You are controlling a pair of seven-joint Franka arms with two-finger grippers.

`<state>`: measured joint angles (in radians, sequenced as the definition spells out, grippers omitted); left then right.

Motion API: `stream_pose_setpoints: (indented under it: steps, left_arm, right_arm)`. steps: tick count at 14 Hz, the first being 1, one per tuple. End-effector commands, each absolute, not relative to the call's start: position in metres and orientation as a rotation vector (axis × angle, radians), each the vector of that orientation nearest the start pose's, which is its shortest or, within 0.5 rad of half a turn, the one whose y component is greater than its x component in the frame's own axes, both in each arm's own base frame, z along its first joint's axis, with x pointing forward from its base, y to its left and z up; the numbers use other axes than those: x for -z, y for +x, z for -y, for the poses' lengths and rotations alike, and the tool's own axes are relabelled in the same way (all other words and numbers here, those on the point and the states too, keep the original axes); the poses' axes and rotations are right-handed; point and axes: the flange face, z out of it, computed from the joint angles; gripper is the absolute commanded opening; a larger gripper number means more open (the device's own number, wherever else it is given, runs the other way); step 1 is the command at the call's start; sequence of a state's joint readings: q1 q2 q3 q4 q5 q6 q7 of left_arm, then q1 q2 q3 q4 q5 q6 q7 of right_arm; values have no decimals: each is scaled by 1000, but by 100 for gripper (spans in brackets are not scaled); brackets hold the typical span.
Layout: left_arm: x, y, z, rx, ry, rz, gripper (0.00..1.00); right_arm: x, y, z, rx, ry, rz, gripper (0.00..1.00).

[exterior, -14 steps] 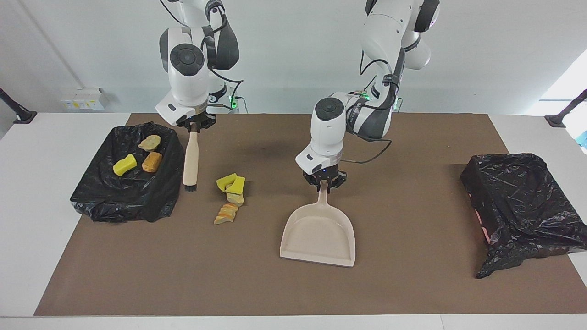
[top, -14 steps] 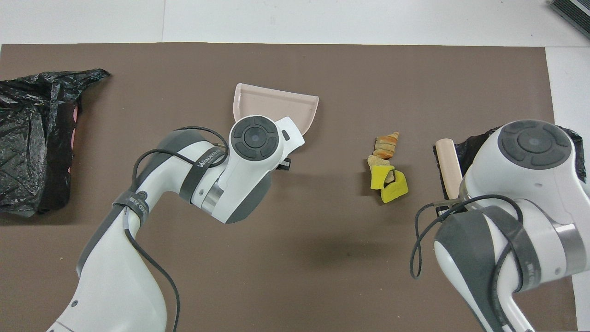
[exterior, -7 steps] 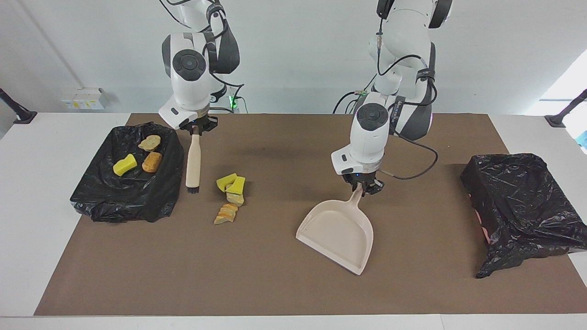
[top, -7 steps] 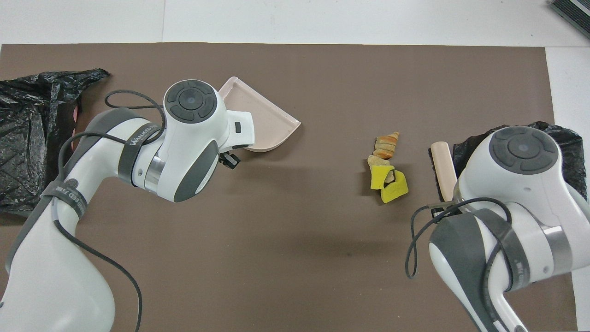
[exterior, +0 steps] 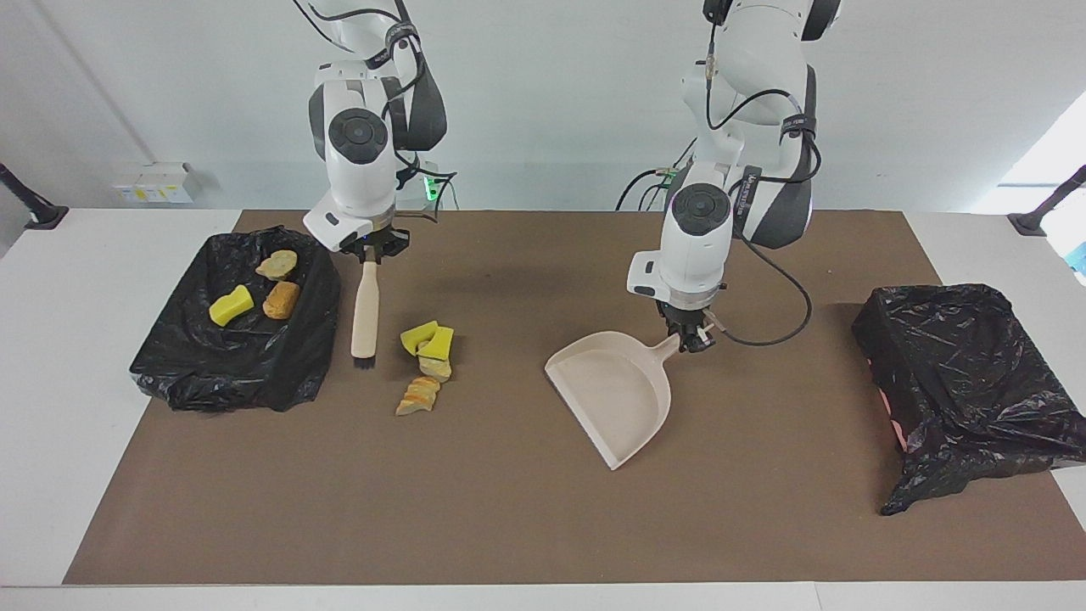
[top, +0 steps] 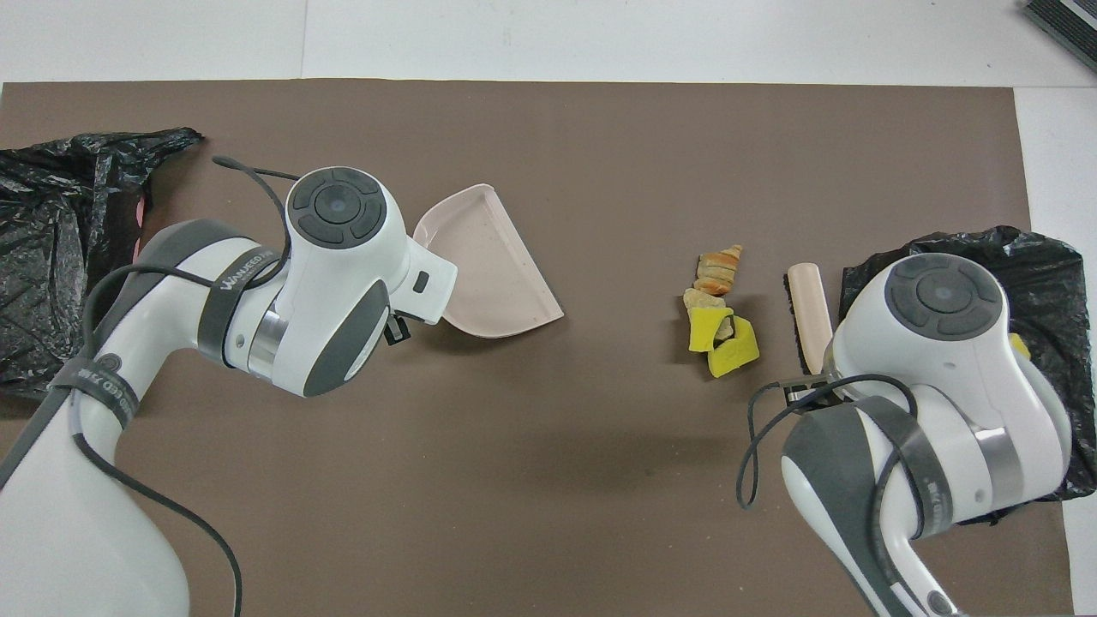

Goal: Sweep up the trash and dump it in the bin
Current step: 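Position the brush behind the pieces while the left gripper grasps the dustpan, then sweep the sponge and bread pieces into the dustpan with the right gripper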

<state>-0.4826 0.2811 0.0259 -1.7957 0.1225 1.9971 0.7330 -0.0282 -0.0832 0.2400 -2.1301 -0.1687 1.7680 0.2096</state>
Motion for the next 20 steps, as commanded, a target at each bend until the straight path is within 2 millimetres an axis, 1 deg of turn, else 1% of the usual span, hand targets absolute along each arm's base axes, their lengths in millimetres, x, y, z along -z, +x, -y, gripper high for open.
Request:
stream_pose_setpoints:
  steps: [1,2,3,4,6,7,8,11,12,13,15,16,19,20]
  left_arm:
    - [-376,522,276,-96,-2311,-1946,0]
    - [-373,517,274,-88,-2271,-1985,0]
    - [-371,517,274,-59,-2240,-2019,0]
    - [-370,520,270,-35,-2212,-2048,0]
    - [-369,520,270,-31,-2200,-2063,0]
    - [-369,520,269,-33,-2202,-2061,0]
    - [-369,520,269,-36,-2204,-2059,0]
    - [-369,521,268,-31,-2214,-2047,0]
    - [-368,521,267,-30,-2217,-2046,0]
    - [-368,522,267,-26,-2217,-2046,0]
    - [-368,522,267,-22,-2228,-2035,0]
    - [-369,522,268,-17,-2229,-2033,0]
    - [-369,522,268,-16,-2236,-2030,0]
    - [-369,522,269,-16,-2235,-2029,0]
  right_arm:
    - [-410,488,-92,-381,-3329,32,0]
    - [-397,492,-95,-394,-3328,-17,0]
    - [-386,498,-98,-366,-3325,-68,0]
    - [-377,503,-100,-342,-3317,-81,0]
    - [-356,512,-103,-325,-3302,-122,0]
    - [-348,514,-111,-325,-3300,-143,0]
    - [-345,514,-127,-331,-3300,-110,0]
    - [-349,517,-151,-350,-3204,-147,0]
    - [-348,518,-167,-361,-3174,-136,0]
    - [-346,518,-187,-377,-3142,-114,0]
    - [-333,522,-212,-401,-3113,-74,0]
    - [-333,523,-224,-396,-3093,-65,0]
    - [-345,518,-263,-378,-2985,-75,0]
    - [-344,517,-271,-361,-2960,-86,0]
